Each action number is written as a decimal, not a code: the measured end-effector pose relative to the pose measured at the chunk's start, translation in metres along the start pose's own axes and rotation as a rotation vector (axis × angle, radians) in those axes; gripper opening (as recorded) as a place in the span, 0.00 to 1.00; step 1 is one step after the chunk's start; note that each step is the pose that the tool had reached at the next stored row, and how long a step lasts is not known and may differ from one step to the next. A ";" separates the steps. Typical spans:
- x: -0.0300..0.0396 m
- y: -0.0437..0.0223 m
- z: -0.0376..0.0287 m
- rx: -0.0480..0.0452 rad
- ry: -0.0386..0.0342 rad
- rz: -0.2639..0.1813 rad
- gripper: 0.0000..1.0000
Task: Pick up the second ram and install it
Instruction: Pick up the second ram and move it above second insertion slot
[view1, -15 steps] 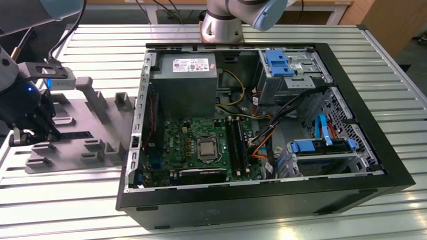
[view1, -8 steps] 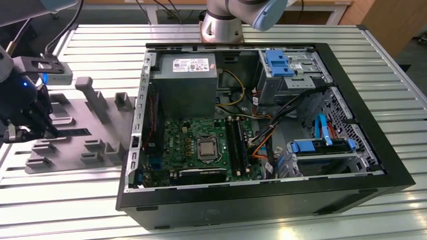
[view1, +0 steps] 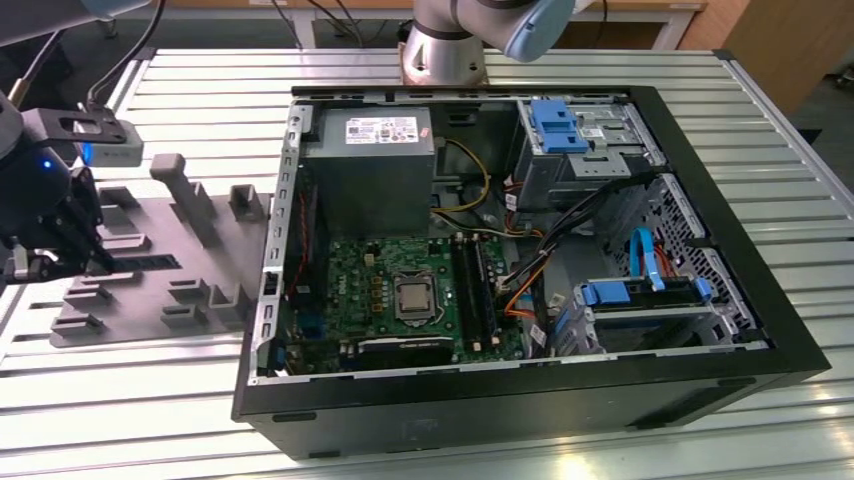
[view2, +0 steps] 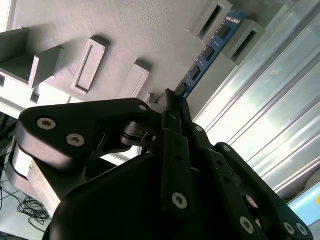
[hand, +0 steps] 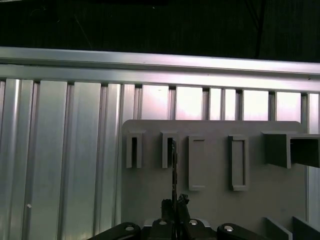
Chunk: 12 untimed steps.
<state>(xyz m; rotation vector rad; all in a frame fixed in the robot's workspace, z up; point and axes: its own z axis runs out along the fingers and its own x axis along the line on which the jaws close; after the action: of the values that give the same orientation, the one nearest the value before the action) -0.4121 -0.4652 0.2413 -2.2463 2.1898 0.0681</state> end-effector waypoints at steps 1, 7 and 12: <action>0.0000 0.0000 -0.0002 0.0000 0.0000 0.000 0.14; -0.0002 0.0001 -0.0020 -0.0001 0.0000 0.000 0.14; -0.0004 0.0001 -0.0037 0.0000 0.0000 0.000 0.14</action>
<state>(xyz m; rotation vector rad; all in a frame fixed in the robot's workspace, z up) -0.4122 -0.4649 0.2450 -2.2462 2.1899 0.0681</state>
